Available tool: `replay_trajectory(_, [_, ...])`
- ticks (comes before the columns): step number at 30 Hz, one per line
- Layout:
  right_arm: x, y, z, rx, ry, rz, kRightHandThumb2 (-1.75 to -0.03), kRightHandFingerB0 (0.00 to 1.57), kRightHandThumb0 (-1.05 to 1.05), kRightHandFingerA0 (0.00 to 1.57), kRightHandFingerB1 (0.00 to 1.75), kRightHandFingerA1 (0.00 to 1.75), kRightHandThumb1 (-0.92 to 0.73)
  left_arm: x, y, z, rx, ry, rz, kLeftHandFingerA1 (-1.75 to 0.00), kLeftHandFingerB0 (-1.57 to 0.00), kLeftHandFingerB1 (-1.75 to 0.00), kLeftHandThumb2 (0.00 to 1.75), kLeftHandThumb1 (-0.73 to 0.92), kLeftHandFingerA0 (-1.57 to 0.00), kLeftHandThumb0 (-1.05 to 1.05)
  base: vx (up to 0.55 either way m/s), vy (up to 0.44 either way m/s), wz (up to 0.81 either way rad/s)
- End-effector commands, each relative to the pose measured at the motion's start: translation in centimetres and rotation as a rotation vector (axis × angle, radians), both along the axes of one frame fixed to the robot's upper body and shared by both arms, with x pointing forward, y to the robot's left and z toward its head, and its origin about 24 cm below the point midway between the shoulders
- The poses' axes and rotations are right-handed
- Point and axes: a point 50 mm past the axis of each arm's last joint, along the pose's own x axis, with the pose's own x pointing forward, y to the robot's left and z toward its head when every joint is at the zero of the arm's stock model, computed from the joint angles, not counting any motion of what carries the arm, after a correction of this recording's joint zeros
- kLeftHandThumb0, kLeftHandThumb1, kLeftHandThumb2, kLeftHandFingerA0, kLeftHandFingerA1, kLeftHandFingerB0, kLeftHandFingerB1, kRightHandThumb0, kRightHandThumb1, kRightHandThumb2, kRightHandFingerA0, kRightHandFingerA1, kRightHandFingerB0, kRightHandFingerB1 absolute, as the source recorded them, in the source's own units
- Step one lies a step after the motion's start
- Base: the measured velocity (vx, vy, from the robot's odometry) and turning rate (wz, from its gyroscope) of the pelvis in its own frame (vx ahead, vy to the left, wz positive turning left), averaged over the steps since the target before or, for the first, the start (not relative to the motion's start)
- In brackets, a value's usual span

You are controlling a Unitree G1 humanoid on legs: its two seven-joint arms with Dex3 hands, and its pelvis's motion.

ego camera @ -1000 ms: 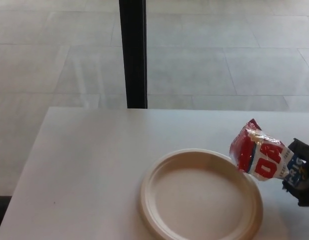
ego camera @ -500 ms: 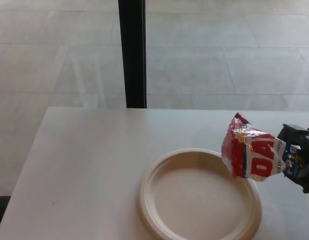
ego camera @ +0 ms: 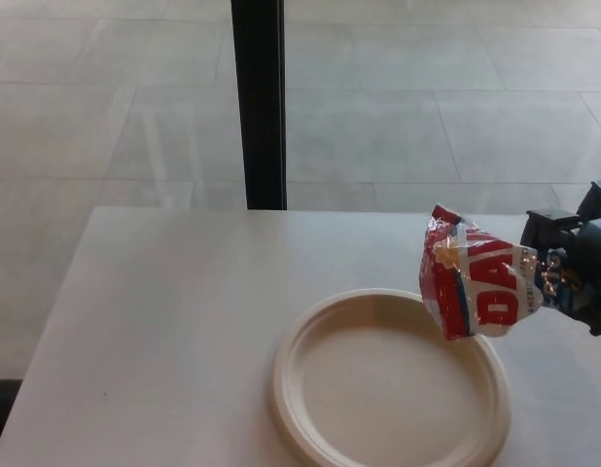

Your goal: The robot uses its right hand to pick up a bag of sunflower seeds kept in the middle of the desk and tilts it over a plate kept next to it to pour out a few seeds and then puts the bag of seeds back on the desk

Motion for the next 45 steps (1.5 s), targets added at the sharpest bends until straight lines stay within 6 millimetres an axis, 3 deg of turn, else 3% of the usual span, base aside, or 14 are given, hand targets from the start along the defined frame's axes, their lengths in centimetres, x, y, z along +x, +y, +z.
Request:
replay_trajectory(1, [0.7,-0.4,1.7,-0.094,-0.027,0.006,-0.9,0.69,-0.19,1.03,1.39,1.73,-0.64,-0.1,0.7,0.5,0.029,0.008,0.009,-0.54,-0.49,-0.42,0.65,0.81,-0.31,-0.84,0.0,0.0,0.0])
replay_trajectory(3, [0.7,-0.4,1.9,-0.096,-0.032,0.013,-0.9,0.69,-0.23,0.84,1.42,1.75,-0.68,-0.2,0.7,0.5,0.026,0.007,0.0,-0.53,-0.47,-0.41,0.65,0.82,-0.31,-0.84,0.0,0.0,0.0])
replay_trajectory(6, [0.8,0.0,2.5,-0.128,-0.071,0.042,-0.78,0.79,-0.26,0.86,0.97,1.75,-0.69,-0.2,0.7,0.6,0.036,0.002,-0.031,-0.56,-0.44,-0.41,0.65,0.83,-0.33,-0.87,0.0,0.0,0.0])
replay_trajectory(11, [1.2,0.7,3.2,-0.183,-0.097,0.09,-0.69,0.83,-0.23,0.93,0.76,1.69,-0.68,0.1,0.9,0.6,0.031,0.006,0.003,-0.57,-0.48,-0.43,0.65,0.82,-0.32,-0.86,0.0,0.0,0.0])
replay_trajectory(12, [1.3,1.1,3.5,-0.218,-0.121,0.119,-1.0,0.8,-0.31,1.17,0.77,1.31,-0.53,0.1,0.8,0.6,0.029,-0.003,0.007,-0.56,-0.48,-0.42,0.65,0.81,-0.31,-0.85,0.0,0.0,0.0])
replay_trajectory(13, [1.3,1.1,3.7,-0.226,-0.127,0.124,-0.84,0.77,-0.23,1.09,0.64,1.68,-0.63,0.2,0.8,0.6,0.039,0.006,-0.012,-0.55,-0.48,-0.41,0.65,0.82,-0.31,-0.85,0.0,0.0,0.0])
replay_trajectory(14, [1.3,1.2,3.8,-0.256,-0.145,0.14,-0.8,0.86,-0.25,0.93,0.72,1.71,-0.67,0.3,0.9,0.6,0.04,0.0,-0.008,-0.59,-0.44,-0.54,1.06,0.65,-0.3,-0.84,0.0,0.0,0.0])
replay_trajectory(15, [1.3,1.2,3.8,-0.26,-0.147,0.143,-0.8,0.86,-0.25,0.93,0.72,1.71,-0.67,0.3,0.9,0.7,0.039,0.0,-0.007,-0.59,-0.44,-0.54,1.06,0.65,-0.3,-0.84,0.0,0.0,0.0])
replay_trajectory(16, [1.3,1.3,3.9,-0.285,-0.155,0.151,-0.83,0.84,-0.25,0.92,0.93,1.75,-0.66,0.3,0.9,0.7,0.038,-0.004,-0.01,-0.54,-0.48,-0.42,0.65,0.82,-0.35,-0.84,0.0,0.0,0.0])
replay_trajectory(20, [1.3,1.6,4.2,-0.376,-0.178,0.191,-0.7,0.82,-0.28,0.92,0.71,1.73,-0.68,0.4,0.9,0.8,0.037,-0.01,-0.018,-0.57,-0.47,-0.43,0.65,0.83,-0.33,-0.84,0.0,0.0,0.0])
replay_trajectory(31, [1.0,1.8,4.5,-0.347,-0.2,0.221,-0.79,0.84,-0.26,0.9,0.82,1.73,-0.64,0.4,1.0,0.9,0.046,-0.013,-0.033,-0.56,-0.45,-0.4,0.66,0.83,-0.31,-0.82,0.0,0.0,0.0])
replay_trajectory(36, [0.6,2.3,4.5,-0.334,-0.185,0.245,-0.7,0.78,-0.31,0.92,0.52,1.68,-0.75,0.4,1.2,0.9,0.035,-0.024,0.013,-0.56,-0.49,-0.43,0.64,0.8,-0.3,-0.85,0.0,0.0,0.0])
replay_trajectory(42, [0.5,3.1,4.8,-0.345,-0.226,0.283,-0.68,0.84,-0.34,0.95,0.66,1.69,-0.71,0.3,1.2,0.9,0.046,0.013,-0.028,-0.54,-0.41,-0.43,0.81,0.68,-0.27,-0.9,0.0,0.0,0.0])
replay_trajectory(45, [0.4,3.6,4.8,-0.333,-0.225,0.316,-0.71,0.8,-0.31,0.93,0.64,1.67,-0.72,0.4,1.2,1.0,0.048,-0.006,-0.013,-0.54,-0.49,-0.42,0.65,0.83,-0.31,-0.84,0.0,0.0,0.0])
